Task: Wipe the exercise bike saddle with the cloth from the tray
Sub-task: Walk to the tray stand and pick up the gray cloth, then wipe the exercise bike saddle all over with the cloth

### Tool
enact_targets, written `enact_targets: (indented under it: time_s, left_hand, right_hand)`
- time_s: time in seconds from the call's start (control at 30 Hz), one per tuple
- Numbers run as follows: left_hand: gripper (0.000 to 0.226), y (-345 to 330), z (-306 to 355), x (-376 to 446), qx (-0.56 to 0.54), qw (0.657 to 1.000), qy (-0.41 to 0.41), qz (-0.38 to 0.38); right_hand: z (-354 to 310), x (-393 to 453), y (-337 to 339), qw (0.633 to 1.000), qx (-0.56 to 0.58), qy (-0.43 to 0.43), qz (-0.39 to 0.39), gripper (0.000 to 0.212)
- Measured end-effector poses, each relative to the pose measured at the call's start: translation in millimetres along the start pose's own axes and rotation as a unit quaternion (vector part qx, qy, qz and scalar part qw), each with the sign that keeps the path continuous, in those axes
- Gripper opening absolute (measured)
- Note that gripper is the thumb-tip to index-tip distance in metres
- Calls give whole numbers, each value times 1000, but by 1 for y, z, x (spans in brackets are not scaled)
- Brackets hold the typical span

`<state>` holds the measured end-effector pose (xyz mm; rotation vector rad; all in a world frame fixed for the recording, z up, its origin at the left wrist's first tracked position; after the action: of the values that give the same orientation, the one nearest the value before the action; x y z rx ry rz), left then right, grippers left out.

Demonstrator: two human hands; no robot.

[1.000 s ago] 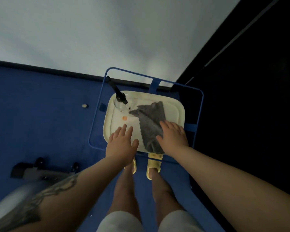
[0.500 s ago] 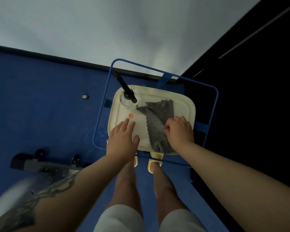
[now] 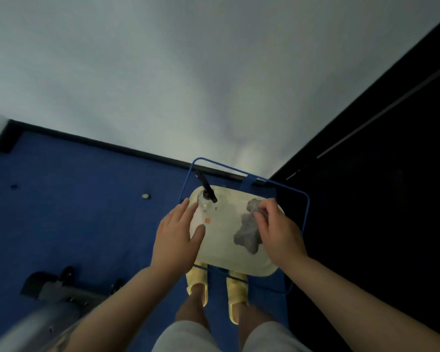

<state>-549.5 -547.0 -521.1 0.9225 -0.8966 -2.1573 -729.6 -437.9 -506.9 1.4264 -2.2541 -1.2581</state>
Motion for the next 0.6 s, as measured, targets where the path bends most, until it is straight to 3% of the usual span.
enact_targets:
  time_s: [0.27, 0.6]
  left_hand:
    - [54, 79, 29, -73, 10, 987, 23, 157]
    - [72, 89, -17, -242, 17, 926, 244, 288]
  right_hand:
    - [-88, -38, 55, 976, 90, 194, 39, 7]
    - [-189, -104, 15, 896, 89, 424, -99, 3]
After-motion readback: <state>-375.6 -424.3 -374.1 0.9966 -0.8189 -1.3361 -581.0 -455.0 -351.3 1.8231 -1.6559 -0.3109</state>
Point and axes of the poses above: each hand's wrist, its own x-axis towards the middle knuckle, its own y-axis out of the back of the hand, z = x × y, the point moved 8 cm from there along x, towards the middle knuckle, and after that the axes turned 2 degrees about x, right-handed, at the moved point
